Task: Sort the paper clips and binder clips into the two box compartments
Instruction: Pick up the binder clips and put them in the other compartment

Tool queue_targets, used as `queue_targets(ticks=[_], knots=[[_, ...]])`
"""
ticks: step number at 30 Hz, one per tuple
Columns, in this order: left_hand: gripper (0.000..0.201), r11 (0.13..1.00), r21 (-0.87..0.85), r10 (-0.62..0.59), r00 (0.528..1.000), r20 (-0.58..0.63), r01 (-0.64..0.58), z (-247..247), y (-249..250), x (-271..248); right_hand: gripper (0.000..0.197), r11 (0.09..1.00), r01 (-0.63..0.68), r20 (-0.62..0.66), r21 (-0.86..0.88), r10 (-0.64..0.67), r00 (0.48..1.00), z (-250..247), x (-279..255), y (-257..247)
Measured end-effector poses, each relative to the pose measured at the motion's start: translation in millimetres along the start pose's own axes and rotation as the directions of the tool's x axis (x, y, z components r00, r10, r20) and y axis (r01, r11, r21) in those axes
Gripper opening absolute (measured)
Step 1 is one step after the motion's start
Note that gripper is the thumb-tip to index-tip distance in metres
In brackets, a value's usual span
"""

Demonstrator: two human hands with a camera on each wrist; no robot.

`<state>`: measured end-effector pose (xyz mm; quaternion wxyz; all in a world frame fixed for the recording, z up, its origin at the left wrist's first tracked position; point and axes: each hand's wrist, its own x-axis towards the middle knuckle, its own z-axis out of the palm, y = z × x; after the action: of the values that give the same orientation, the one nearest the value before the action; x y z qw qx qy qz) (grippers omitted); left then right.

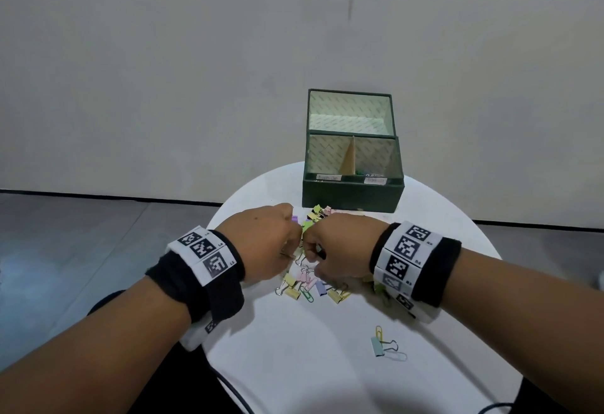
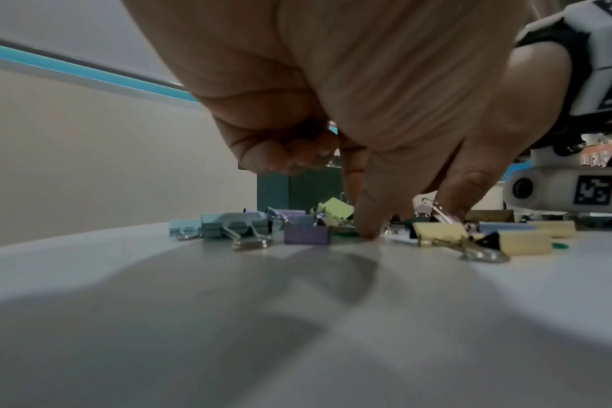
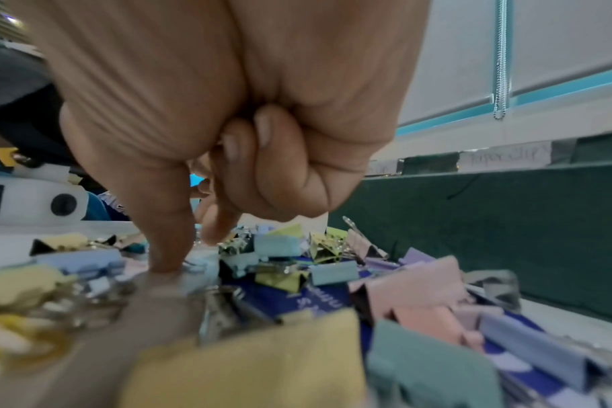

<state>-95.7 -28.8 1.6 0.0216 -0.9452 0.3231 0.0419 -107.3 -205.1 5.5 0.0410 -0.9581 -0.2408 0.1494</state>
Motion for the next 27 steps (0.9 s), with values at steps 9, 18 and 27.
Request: queue_targets(ticks=[9, 18, 27], knots=[[0.020, 0.997, -0.070, 0.012, 0.998, -0.054, -0.016, 6.4, -6.3, 0.8, 0.009, 0.991, -0.073, -0.109, 0.115, 0.085, 0.990, -27.8, -2.7, 24.9], [0.017, 0.997, -0.071, -0.039, 0.998, -0.045, 0.035, 6.2, -8.0, 3.8, 0.020, 0.931, -0.358, -0.287, 0.069, 0.362, 0.887, -82.2, 10.8, 111.2], [0.020, 1.000, 0.003, -0.002, 1.000, -0.030, 0.002, 10.2, -5.9, 4.5, 0.067, 0.900, -0.365, -0.427, 0.239, 0.435, 0.793, -56.8, 6.8, 134.7]])
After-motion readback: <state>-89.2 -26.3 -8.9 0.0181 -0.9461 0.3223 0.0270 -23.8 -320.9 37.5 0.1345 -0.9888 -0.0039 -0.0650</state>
